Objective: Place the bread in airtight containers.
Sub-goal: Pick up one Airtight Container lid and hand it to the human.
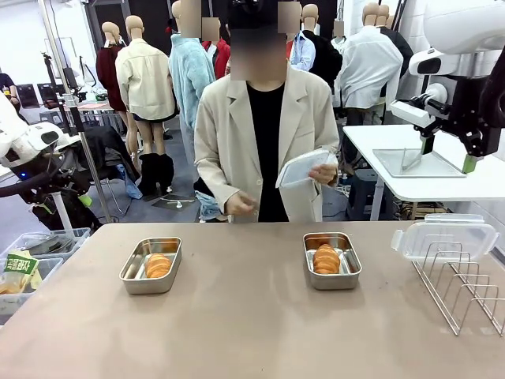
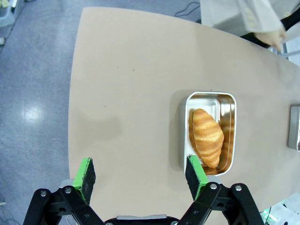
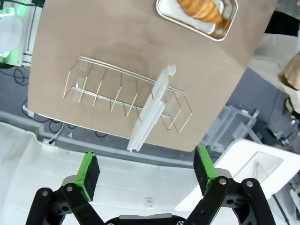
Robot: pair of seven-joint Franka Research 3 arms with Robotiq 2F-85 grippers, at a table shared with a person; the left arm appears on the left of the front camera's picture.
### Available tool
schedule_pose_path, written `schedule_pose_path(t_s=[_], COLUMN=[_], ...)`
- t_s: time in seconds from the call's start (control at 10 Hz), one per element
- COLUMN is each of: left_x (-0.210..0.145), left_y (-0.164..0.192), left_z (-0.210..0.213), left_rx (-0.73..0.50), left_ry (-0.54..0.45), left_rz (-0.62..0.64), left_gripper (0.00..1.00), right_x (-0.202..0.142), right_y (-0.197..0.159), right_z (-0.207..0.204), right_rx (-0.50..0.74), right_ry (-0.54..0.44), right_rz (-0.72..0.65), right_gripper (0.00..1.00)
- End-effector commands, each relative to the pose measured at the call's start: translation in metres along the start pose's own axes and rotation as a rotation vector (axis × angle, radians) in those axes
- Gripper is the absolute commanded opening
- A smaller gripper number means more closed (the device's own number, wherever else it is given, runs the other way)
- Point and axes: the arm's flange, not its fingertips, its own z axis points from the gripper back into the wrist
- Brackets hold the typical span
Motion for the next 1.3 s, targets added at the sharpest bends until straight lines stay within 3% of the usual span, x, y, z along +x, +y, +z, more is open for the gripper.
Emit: schedule_pose_path(t_s=[0.0, 1.2], left_x=[0.0, 0.0], left_y=[0.0017, 0.0017], left_z=[0.0024, 0.0024], left_rx=[0.011, 0.011], left_ry=[-0.001, -0.001], left_rz=[-0.005, -0.005], left_gripper=[1.0, 1.0], right_x=[-0.0009, -0.0009], right_y=[-0.0019, -0.0019], right_z=[-0.0001, -0.0001], right_rx=[-0.002, -0.002], right_ry=[-0.01, -0.01], right_rz=[0.017, 0.017], right_gripper=[1.0, 1.0])
